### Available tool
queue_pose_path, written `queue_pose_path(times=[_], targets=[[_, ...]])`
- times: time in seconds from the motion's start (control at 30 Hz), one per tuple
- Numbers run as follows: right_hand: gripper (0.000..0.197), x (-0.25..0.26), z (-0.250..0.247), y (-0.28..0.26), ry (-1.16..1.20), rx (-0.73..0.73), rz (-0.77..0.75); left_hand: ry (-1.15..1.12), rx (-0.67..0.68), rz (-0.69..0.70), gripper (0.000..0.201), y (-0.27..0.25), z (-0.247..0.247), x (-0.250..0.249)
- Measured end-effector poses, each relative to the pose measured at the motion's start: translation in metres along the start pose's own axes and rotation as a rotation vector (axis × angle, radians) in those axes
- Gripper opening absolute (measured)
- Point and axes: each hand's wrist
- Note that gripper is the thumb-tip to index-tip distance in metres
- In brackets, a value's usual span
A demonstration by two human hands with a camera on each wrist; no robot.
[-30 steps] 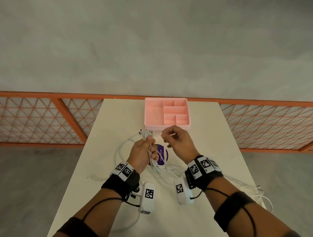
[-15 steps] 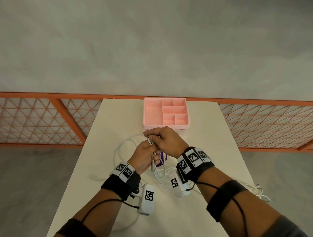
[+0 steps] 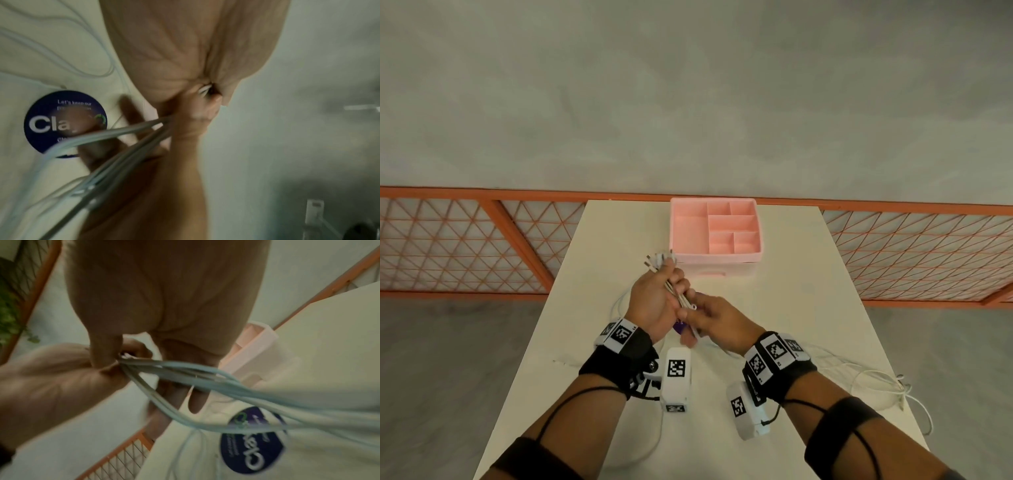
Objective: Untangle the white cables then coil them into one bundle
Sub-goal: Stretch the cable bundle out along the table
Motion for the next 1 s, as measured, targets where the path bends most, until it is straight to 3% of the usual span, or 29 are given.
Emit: queue_pose_path(times=[0.03,0.13,0.27,0.43,0.53,0.63,0.73,0.83,0.9,1.0], targets=[[0.031,-0.002,-0.001,-0.002,-0.049,0.002,0.000,-0.047,-0.009,0.018,0.025,0.001,-0.001,-0.001],[0.041,0.000,-0.004,-0.003,-0.146,-0.042,-0.034,-0.039,-0.013,0.048,0.016,-0.001,-0.001,0.001],[0.036,0.008,-0.005,-0.002,-0.300,-0.026,-0.091,0.007,-0.010,0.014,0.024,-0.004,-0.001,0.006],[0.068,-0.007,-0.021,-0.005,-0.312,-0.016,0.112,-0.039,-0.051,0.070,0.033,-0.001,-0.004,-0.011],[0.081,-0.021,-0.042,-0.013,-0.320,-0.138,0.245,-0.005,-0.047,0.074,0.034,0.001,-0.013,-0.023],[0.059,-0.047,-0.056,-0.017,-0.459,-0.226,0.411,0.035,-0.029,0.046,0.033,-0.001,-0.016,-0.018],[0.030,-0.069,-0.059,-0.018,-0.584,-0.215,0.564,0.084,-0.030,0.027,0.032,-0.004,-0.012,-0.006],[0.038,-0.074,-0.064,-0.023,-0.494,-0.181,0.634,0.114,-0.030,0.010,0.033,-0.005,-0.009,-0.001],[0.041,-0.076,-0.066,-0.024,-0.428,-0.195,0.649,0.133,-0.033,-0.002,0.033,-0.004,-0.010,0.000],[0.011,-0.070,-0.065,-0.025,-0.340,-0.298,0.510,0.233,-0.058,-0.019,0.033,-0.002,-0.007,0.003]])
Point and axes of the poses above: each hand's wrist, its own y-axis towards the middle knuckle, its own z-axis out of the palm, x = y × z, and after that the axes turned 12 degrees about y, right-handed
